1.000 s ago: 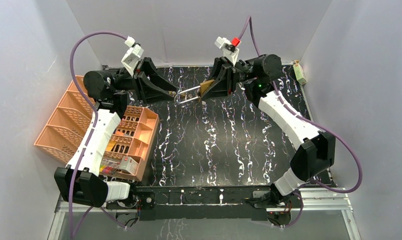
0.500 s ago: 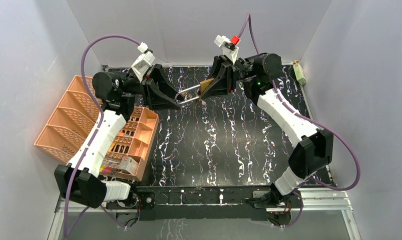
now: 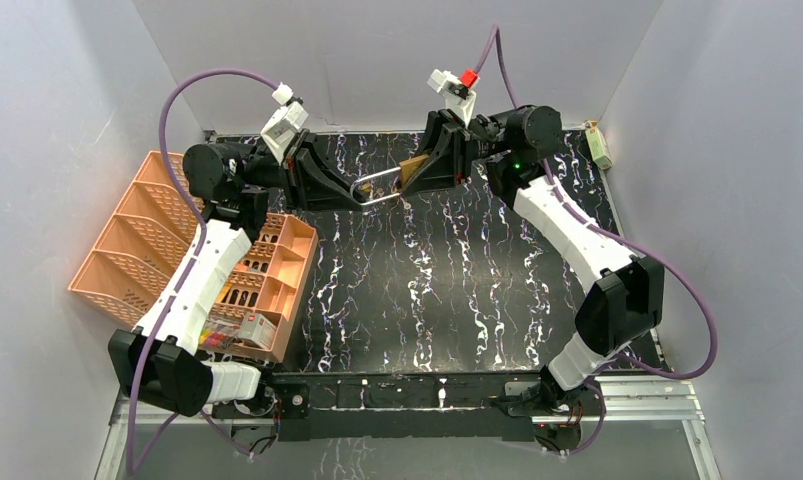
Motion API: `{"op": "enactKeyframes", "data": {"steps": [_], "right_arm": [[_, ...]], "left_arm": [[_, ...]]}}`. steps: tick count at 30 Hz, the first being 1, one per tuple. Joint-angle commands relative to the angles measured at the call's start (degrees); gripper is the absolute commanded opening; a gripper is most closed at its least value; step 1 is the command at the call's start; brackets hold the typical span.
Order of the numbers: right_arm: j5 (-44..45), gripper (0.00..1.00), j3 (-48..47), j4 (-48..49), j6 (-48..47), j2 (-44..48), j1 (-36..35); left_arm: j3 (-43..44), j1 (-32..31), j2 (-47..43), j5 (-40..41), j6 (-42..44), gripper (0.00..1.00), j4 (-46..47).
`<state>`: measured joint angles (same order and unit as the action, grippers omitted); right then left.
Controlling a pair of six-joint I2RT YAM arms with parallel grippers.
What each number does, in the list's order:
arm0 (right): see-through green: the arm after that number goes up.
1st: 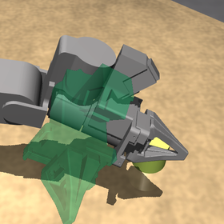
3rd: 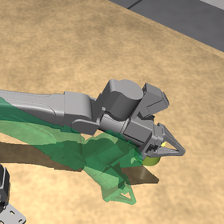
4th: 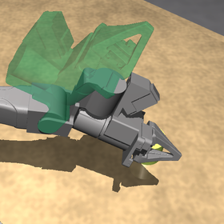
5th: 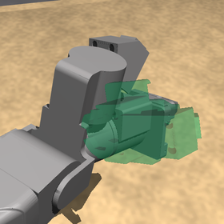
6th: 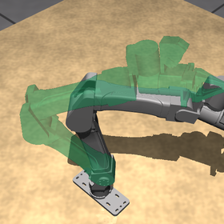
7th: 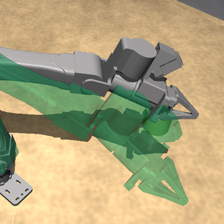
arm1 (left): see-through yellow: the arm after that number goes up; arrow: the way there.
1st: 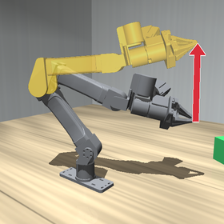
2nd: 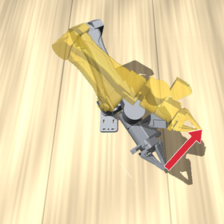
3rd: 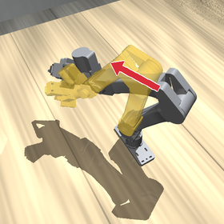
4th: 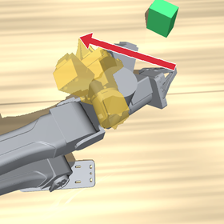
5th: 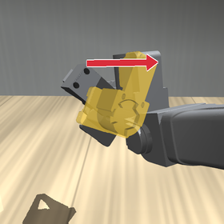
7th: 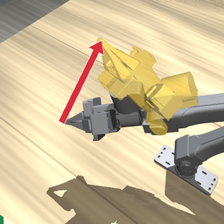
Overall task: Lock with the key
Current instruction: Lock the lock.
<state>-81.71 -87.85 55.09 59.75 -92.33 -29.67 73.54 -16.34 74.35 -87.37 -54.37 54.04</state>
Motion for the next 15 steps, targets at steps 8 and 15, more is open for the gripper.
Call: {"op": "enactKeyframes", "data": {"steps": [8,15], "right_arm": [[5.4,0.0,-7.5,11.3,9.2,-1.5,0.1],[17.0,0.0,-3.9,3.2,7.2,2.1,-0.6]], "left_arm": [[-0.2,-0.1,-0.2,2.1,0.1,0.0,1.8],[1.4,1.7,2.5,3.9,2.9,0.0,-1.2]]}}
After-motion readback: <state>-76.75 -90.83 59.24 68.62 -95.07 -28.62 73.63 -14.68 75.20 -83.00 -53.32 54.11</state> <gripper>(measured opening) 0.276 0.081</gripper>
